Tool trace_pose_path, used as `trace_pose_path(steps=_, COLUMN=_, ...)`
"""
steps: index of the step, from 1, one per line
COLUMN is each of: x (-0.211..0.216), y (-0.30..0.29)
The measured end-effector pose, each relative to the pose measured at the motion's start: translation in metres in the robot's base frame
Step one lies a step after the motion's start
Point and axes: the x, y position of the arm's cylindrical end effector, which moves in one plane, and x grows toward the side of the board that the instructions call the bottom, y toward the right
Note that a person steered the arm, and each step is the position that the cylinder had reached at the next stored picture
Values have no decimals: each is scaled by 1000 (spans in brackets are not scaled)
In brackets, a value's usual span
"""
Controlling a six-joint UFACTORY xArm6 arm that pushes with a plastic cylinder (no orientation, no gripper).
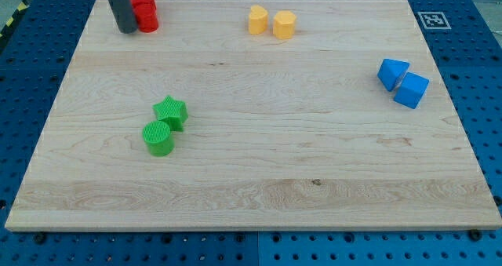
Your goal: Point your arm to center left
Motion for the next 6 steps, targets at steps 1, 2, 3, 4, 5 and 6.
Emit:
trace_pose_path(steps=1, x=40, y=-2)
trace_pose_path(steps=2, x=111, y=-1)
trace_pose_path(steps=3, x=127, y=0)
trace_pose_path(steps=4, x=127, y=0)
trace_pose_path(steps=5, x=123, y=18)
trace_pose_path(steps=6, x=108, y=64)
